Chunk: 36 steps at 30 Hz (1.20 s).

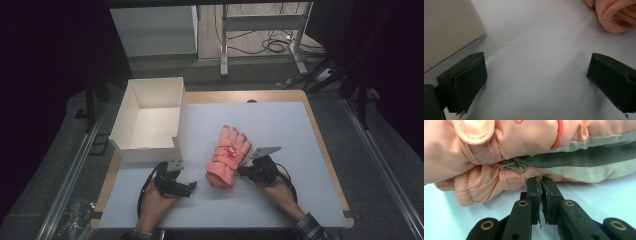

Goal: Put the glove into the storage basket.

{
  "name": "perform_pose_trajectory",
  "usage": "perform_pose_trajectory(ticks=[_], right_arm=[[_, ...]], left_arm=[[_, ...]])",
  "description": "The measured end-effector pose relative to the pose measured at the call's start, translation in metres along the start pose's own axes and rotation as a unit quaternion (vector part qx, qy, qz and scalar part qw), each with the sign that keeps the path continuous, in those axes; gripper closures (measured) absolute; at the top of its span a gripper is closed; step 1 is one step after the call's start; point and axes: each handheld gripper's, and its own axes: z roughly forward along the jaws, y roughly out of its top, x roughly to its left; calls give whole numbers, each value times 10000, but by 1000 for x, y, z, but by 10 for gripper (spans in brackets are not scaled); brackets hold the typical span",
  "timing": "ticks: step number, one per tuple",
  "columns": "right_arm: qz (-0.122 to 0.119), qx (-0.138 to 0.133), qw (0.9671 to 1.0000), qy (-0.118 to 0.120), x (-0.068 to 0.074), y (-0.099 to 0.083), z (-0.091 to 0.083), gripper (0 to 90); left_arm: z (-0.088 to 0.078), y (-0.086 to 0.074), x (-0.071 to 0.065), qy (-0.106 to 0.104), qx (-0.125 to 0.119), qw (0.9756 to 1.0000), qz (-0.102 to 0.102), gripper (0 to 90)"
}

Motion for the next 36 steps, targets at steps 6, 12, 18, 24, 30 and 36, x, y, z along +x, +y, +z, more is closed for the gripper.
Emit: perform_pose_trajectory(ticks=[6, 12, 18, 24, 30, 36], right_arm=[[10, 1, 10000, -32, -1, 8, 8, 844], [-27, -16, 9999, -100, -1, 16, 17, 849], [6, -44, 9999, -102, -1, 19, 22, 851], [17, -42, 10000, -57, -1, 19, 21, 813], [-245, -112, 9995, -189, 2, 19, 9, 722], [-177, -193, 9988, -405, -10, 14, -14, 645]], left_arm=[[0, 0, 0, 3, 1, 10000, -3, 25], [0, 0, -1, 12, 1, 10000, -21, 24], [0, 0, 0, 6, -13, 10000, -7, 24], [0, 0, 0, -3, -21, 10000, -12, 23], [0, 0, 0, -10, -18, 10000, -17, 24], [0, 0, 0, 2, -13, 10000, -10, 23]])
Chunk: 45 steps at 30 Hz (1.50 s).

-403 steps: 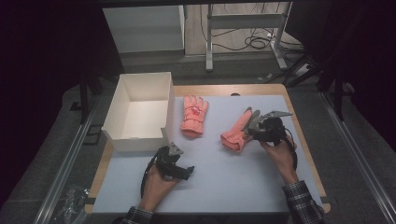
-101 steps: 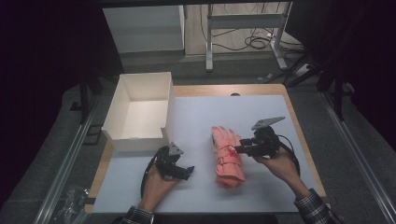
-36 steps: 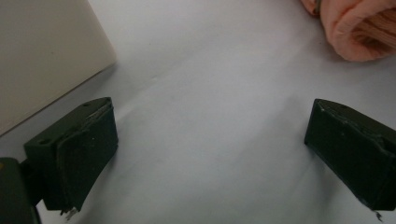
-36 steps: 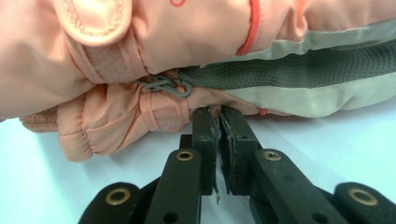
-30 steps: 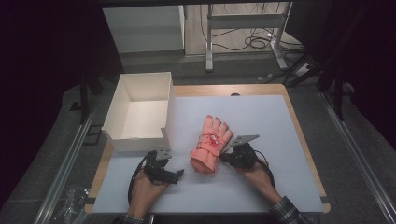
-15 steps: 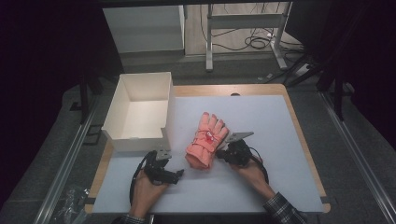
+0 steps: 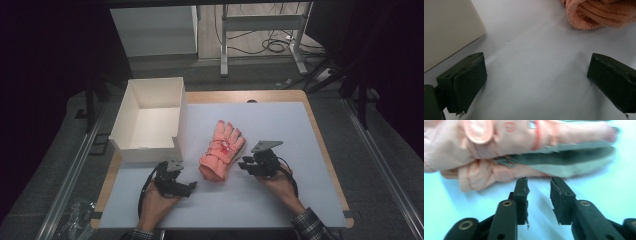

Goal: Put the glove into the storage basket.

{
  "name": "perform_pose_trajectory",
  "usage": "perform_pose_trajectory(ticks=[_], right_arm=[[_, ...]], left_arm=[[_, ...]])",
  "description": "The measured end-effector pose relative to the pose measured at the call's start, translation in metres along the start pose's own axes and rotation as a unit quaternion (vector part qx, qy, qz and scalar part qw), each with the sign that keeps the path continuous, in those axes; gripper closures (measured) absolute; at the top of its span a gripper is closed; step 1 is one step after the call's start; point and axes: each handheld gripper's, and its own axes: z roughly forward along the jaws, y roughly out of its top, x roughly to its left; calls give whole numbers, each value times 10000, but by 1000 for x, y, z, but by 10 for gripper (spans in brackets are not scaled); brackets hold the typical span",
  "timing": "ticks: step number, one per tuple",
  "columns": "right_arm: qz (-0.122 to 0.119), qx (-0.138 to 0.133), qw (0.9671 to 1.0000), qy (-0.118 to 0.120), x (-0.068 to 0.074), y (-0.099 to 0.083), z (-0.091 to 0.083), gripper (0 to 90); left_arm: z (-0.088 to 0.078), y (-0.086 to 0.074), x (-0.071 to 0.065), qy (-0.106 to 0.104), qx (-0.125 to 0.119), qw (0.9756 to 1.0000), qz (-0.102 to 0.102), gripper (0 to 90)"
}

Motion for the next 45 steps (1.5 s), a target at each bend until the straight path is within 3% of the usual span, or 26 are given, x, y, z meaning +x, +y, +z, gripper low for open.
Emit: perform_pose_trajectory(ticks=[10, 21, 26, 32, 35, 45], right_arm=[[275, -6, 9987, -427, -30, -25, -30, 544], [470, -8, 9954, -832, -50, -50, -48, 447], [549, 16, 9945, -887, -55, -58, -52, 399], [420, 141, 9909, -1272, -58, -61, -54, 301], [459, 99, 9915, -1210, -59, -62, -53, 257], [412, 86, 9916, -1220, -58, -64, -52, 249]], left_arm=[[0, 0, 0, -5, 13, 10000, 3, 23], [-1, 3, 0, 9, 74, 10000, -65, 36], [-6, 8, -1, -177, 61, 9997, -150, 41], [-16, 20, -3, -312, -14, 9994, -179, 35], [-20, 27, -3, -418, -49, 9989, -220, 30], [-35, 61, -11, -489, -54, 9987, -110, 13]])
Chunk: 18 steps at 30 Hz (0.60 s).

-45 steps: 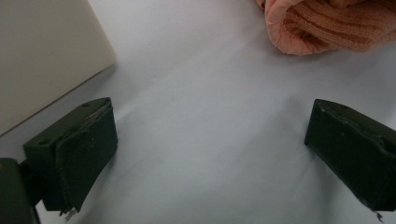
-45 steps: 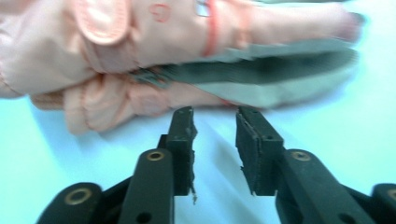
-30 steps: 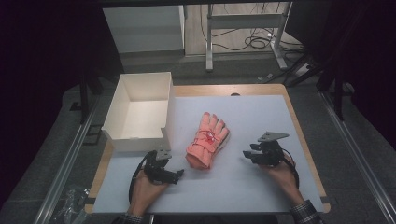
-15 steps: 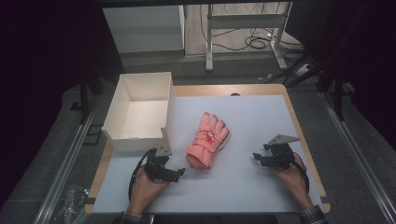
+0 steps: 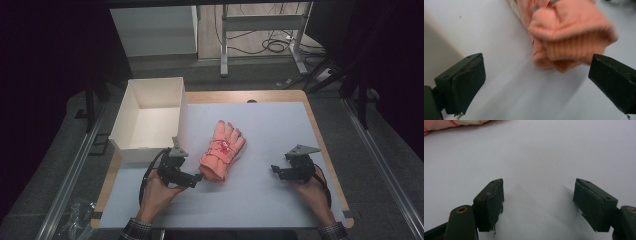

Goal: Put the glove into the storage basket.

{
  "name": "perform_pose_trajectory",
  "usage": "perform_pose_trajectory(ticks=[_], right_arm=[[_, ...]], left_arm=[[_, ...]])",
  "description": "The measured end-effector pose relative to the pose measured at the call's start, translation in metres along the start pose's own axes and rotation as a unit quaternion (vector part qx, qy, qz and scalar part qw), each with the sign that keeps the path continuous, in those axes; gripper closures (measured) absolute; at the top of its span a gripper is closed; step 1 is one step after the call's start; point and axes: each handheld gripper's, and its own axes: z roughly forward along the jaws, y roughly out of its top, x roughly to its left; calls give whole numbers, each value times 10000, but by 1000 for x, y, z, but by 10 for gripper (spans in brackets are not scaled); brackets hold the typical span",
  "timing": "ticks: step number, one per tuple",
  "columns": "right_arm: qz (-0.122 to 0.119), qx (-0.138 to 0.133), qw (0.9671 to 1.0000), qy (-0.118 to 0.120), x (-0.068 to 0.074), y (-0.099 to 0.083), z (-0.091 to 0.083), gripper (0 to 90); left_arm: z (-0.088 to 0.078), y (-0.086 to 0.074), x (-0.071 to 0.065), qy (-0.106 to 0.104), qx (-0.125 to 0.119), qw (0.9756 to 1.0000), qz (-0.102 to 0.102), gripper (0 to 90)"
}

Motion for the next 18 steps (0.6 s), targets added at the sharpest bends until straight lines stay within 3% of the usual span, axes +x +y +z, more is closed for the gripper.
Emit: perform_pose_trajectory(ticks=[5, 18], right_arm=[[11, -9, 10000, 9, 0, 0, 0, 247], [8, -16, 10000, 9, 0, 0, 0, 244]], left_arm=[[-1, 18, -3, -23, -19, 10000, 28, 12], [22, 54, -14, -36, 147, 9998, 119, 5]])
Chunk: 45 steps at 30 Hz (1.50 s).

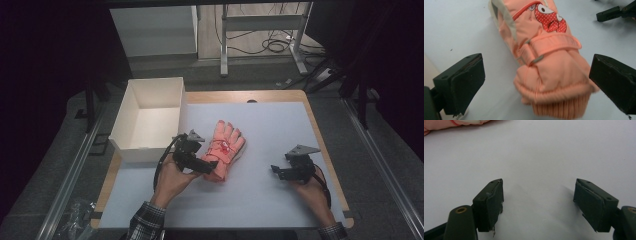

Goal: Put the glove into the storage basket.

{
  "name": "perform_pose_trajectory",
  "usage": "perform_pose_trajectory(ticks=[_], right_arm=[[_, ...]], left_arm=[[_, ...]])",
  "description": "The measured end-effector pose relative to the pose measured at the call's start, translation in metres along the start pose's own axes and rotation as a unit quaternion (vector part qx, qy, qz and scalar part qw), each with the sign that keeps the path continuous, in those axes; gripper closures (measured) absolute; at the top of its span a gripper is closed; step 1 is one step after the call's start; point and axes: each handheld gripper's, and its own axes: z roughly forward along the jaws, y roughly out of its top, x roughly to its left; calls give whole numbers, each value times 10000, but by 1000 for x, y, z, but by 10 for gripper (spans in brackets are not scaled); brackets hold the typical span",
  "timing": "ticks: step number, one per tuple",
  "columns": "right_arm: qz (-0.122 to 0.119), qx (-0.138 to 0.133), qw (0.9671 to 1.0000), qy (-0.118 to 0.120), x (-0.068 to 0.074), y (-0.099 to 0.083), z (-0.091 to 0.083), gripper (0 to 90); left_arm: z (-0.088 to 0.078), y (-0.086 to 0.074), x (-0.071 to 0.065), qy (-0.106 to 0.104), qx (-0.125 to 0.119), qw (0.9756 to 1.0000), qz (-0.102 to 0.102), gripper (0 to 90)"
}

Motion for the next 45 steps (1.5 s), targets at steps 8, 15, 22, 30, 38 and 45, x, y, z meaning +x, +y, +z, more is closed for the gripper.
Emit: perform_pose_trajectory(ticks=[8, 15, 22, 30, 38, 45], right_arm=[[-1, -1, 10000, -2, 0, 0, 0, 244], [-6, 0, 10000, -5, 0, 0, 0, 244], [-14, -1, 10000, -7, 0, 0, 0, 244], [-16, 1, 10000, -9, 0, 0, 0, 243], [-18, 1, 10000, -10, 0, 0, 0, 243], [-16, -1, 10000, -9, 0, 0, 0, 243]], left_arm=[[24, 14, -10, 145, 193, 9997, 19, 0], [48, 15, -22, 413, 452, 9981, 109, 0], [71, 0, -27, 463, 827, 9954, 140, 0], [87, -9, -27, 435, 1061, 9934, 26, 10], [82, -5, -32, 378, 1211, 9917, 208, 200], [76, -4, -30, 240, 1162, 9915, 528, 378]])
